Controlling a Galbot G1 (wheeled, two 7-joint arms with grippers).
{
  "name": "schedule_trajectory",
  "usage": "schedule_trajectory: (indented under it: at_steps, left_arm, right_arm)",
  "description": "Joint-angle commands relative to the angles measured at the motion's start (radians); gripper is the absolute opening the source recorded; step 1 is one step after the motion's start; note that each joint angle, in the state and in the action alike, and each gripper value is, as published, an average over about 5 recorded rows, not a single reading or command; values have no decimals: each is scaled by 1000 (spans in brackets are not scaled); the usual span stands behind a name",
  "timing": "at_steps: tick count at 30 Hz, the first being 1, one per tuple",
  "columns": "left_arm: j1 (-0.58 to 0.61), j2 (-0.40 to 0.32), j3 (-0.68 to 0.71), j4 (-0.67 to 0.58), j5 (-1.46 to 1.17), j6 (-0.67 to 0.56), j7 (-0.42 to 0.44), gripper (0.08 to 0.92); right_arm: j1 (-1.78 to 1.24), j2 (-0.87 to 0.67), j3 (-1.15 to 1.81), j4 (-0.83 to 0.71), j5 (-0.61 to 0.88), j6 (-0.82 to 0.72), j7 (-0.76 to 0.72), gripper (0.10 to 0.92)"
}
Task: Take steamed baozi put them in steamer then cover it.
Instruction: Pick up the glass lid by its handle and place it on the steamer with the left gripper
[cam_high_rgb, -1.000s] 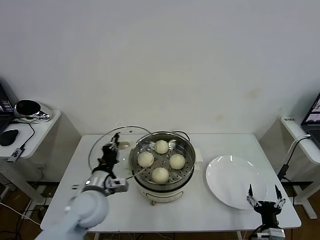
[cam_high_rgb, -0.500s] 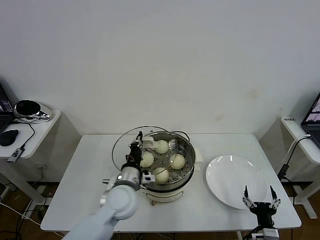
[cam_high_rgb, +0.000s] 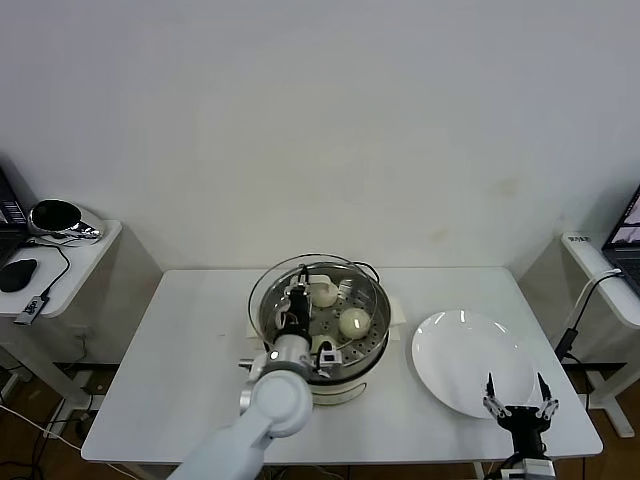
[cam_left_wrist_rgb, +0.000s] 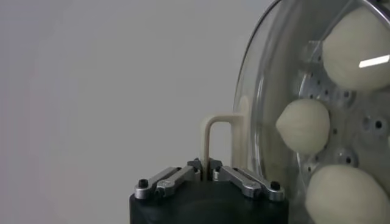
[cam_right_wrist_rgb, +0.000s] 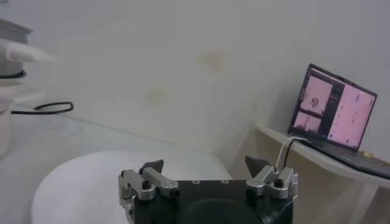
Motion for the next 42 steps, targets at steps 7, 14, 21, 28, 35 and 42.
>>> schedule_trajectory:
  at_steps: [7,14,21,28,35,42]
  left_arm:
    - [26,-61,14,42,62,-5,0,142]
    - [33,-67,17,47,66,-8,-4,142]
    - [35,-79,25,45,67,-10,-5,142]
    - [43,-81,22,52,80,-14,-6,142]
    - [49,-81,15,52,90,-24,-8,142]
    - [72,-75,2,18,80,-34,-22,159]
  right_arm:
    - [0,1,-11,-1,-5,4,0,823]
    - [0,1,-15,0,-4,5,0,823]
    - [-1,1,-13,0,-4,5,0,823]
    - [-3,1,-11,-2,-4,8,0,823]
    - [-3,1,-13,0,-5,7,-1,823]
    - [-5,-1,-14,1,-4,6,-2,823]
